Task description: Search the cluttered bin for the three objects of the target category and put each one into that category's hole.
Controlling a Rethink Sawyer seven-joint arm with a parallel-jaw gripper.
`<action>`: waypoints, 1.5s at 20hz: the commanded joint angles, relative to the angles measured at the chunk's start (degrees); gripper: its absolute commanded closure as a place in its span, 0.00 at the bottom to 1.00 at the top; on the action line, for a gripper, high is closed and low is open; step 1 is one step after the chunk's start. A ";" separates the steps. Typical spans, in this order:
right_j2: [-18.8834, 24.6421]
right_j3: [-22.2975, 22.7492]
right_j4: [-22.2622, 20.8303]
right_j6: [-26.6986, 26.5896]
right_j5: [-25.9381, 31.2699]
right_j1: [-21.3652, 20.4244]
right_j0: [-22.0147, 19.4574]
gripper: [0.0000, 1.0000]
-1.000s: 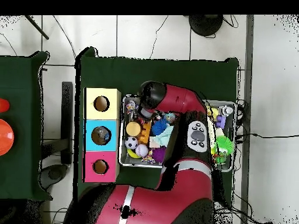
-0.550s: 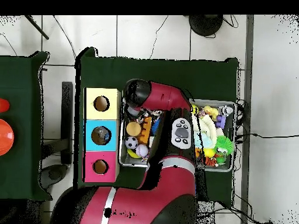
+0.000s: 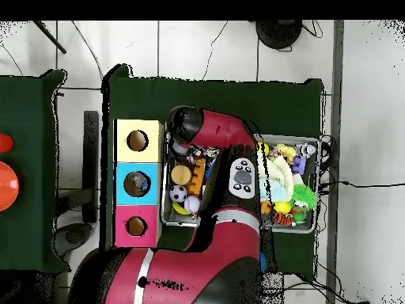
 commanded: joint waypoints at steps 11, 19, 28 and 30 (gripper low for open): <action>8.81 5.47 8.28 9.89 -8.46 -0.99 -1.17 0.00; 8.54 5.52 8.18 7.61 -10.07 -0.05 -1.62 1.00; 4.25 -9.12 5.74 8.47 -2.69 8.66 -1.22 1.00; 4.29 -10.67 5.73 8.19 -1.97 9.42 -1.49 1.00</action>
